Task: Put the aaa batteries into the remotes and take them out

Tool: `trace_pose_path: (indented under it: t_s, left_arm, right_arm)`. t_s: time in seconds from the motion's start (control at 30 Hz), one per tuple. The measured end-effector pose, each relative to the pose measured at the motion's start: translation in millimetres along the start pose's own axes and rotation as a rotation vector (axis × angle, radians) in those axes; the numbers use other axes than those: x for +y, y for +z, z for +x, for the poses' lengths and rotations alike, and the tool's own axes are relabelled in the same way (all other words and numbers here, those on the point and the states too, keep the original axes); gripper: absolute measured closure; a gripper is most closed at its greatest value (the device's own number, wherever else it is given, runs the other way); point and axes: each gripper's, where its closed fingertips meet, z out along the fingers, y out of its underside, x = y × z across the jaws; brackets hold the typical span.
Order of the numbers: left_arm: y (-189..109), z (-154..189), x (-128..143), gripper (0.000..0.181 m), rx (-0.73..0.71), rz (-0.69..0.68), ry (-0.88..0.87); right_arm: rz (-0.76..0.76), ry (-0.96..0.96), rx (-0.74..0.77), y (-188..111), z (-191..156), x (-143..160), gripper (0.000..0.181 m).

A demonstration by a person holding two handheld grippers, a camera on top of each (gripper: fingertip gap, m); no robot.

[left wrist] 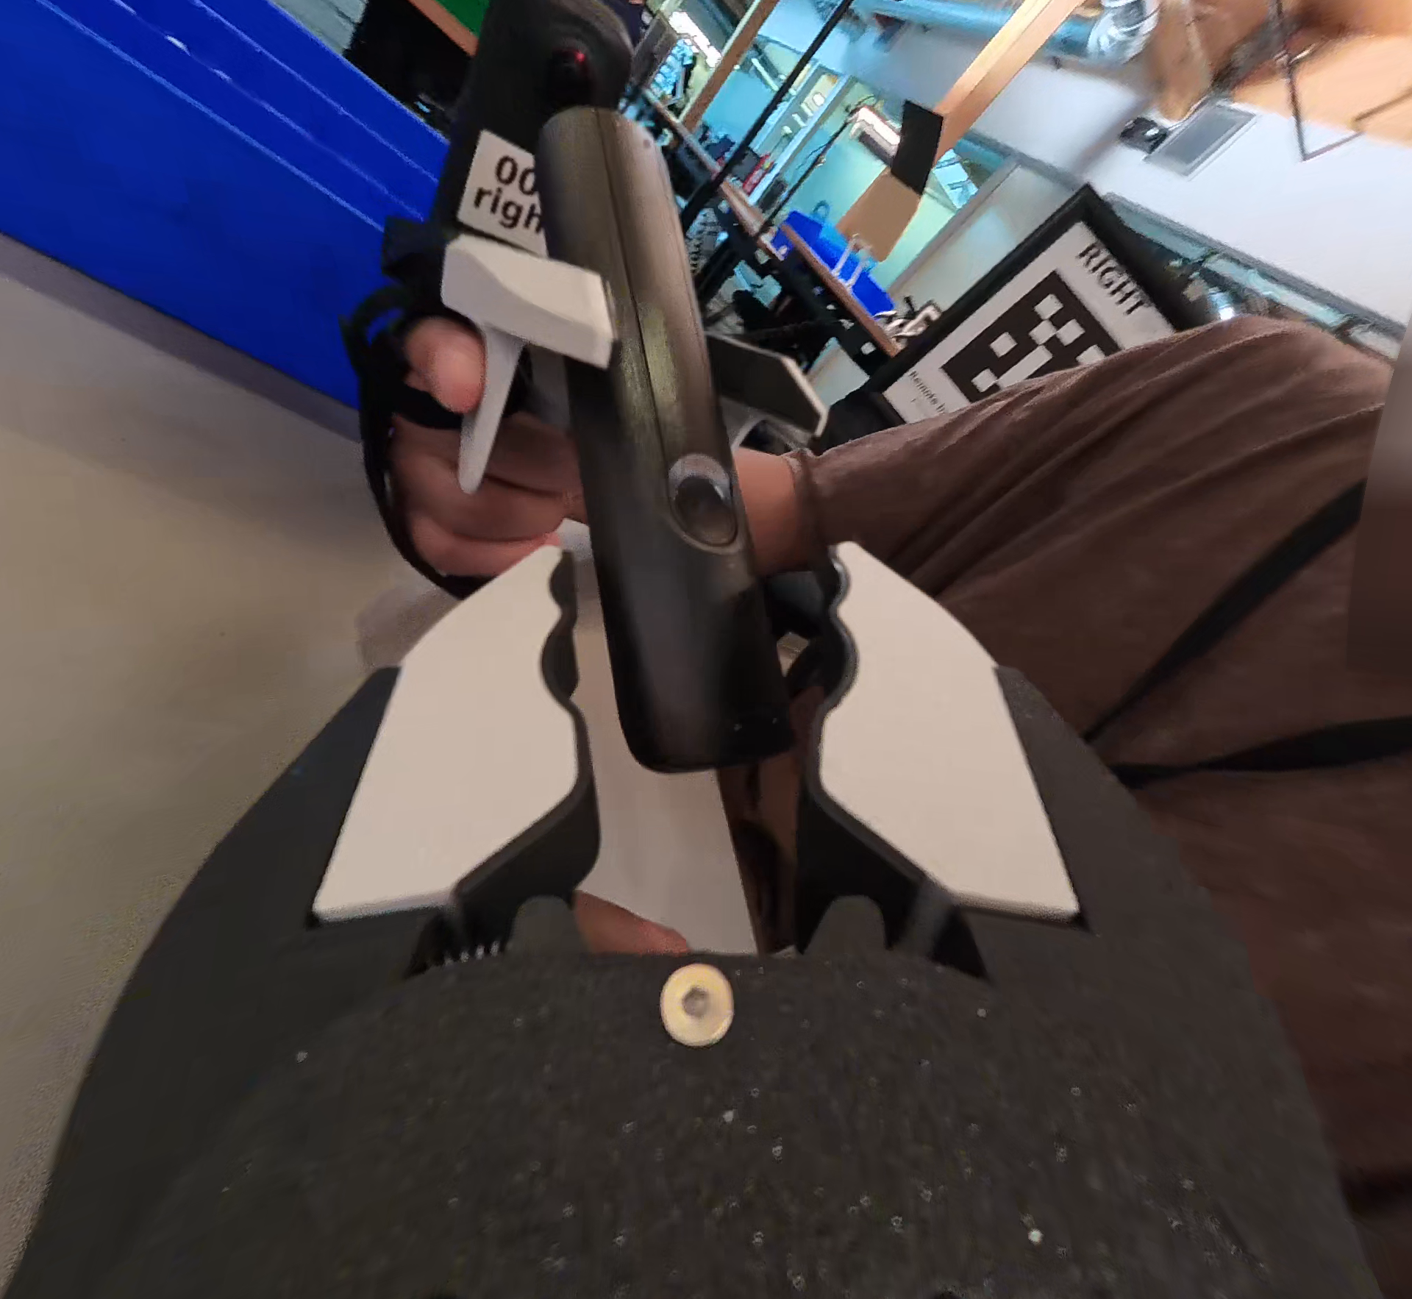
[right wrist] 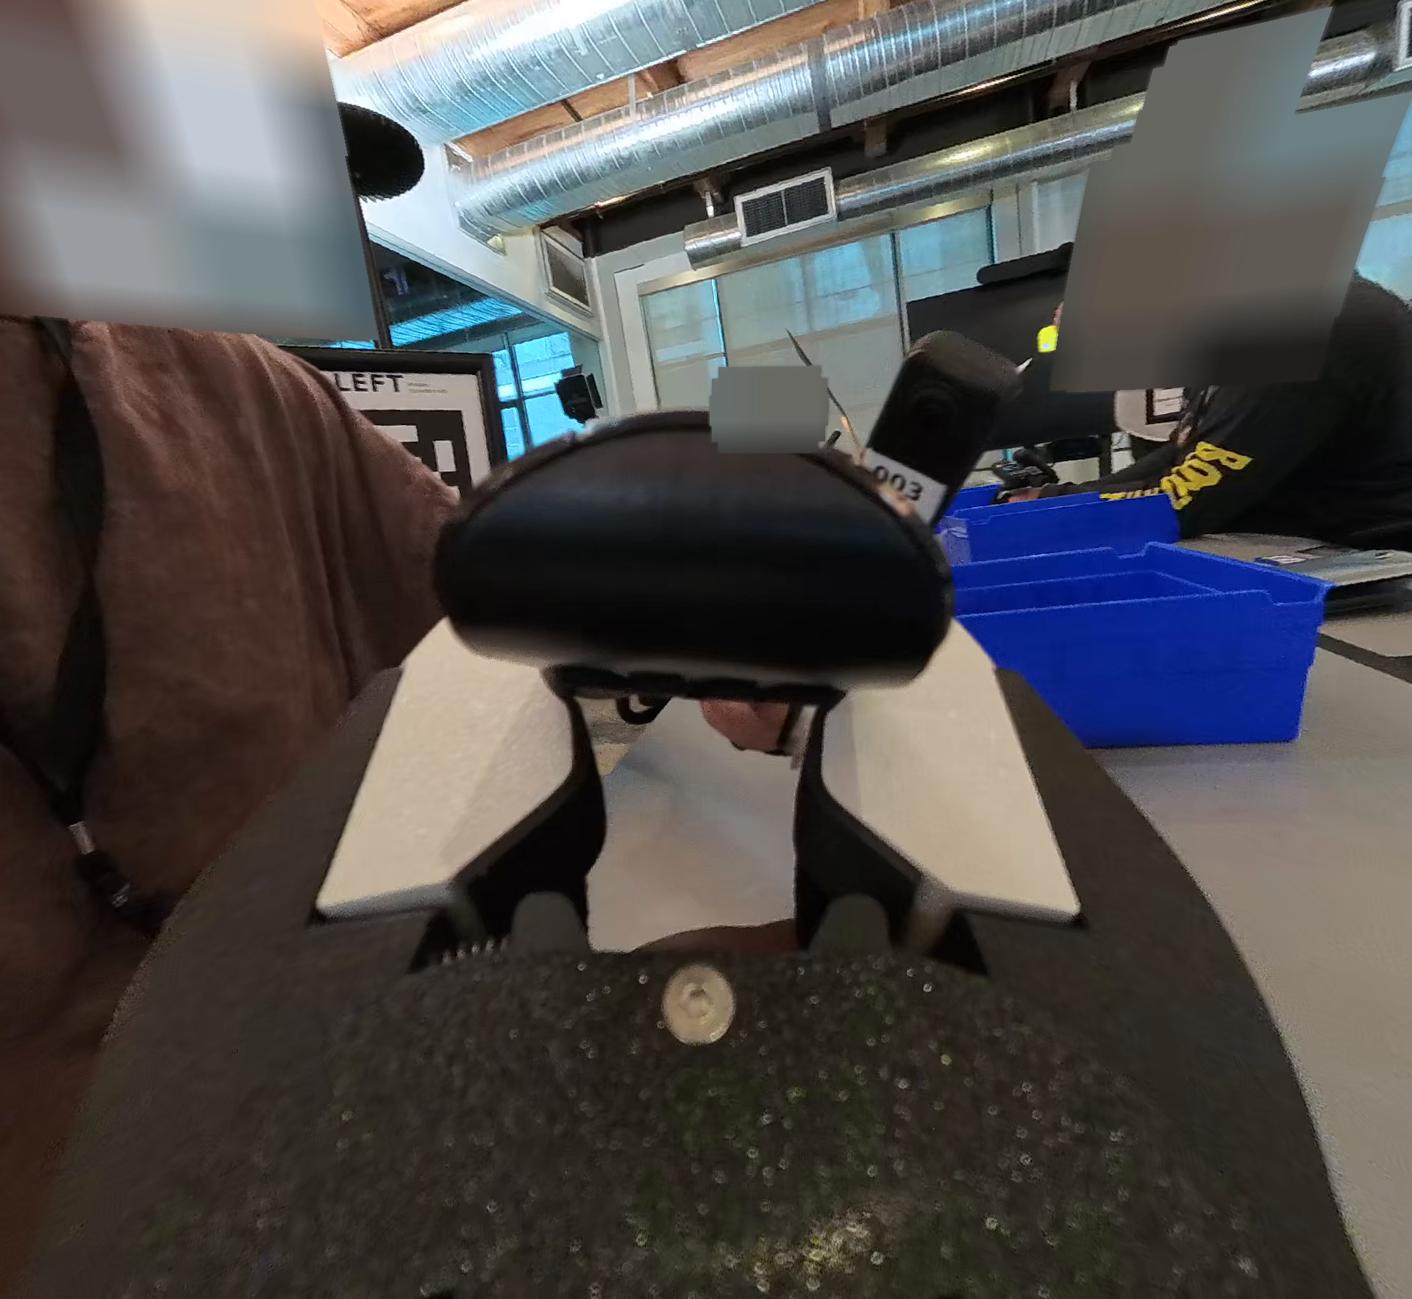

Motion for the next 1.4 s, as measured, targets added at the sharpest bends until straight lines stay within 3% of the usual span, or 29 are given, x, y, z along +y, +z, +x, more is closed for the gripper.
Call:
trace_pose_path:
  t_s: [0.17, 0.6, 1.4]
  left_arm:
    - [-0.4, -7.1, -0.7, 0.141, 0.021, -0.042, -0.066]
    - [1.7, -14.5, -4.1, 0.148, 0.108, -0.001, -0.239]
    - [-12.5, -31.0, 2.1, 0.153, 0.013, 0.009, -0.306]
  right_arm:
    - [0.003, 0.006, -0.002, -0.6, 1.5, 1.0, 0.120]
    - [-0.033, -0.023, 0.011, -2.8, 3.8, 4.7, 0.120]
    - [-0.090, -0.079, 0.045, 1.4, 13.0, 23.5, 0.121]
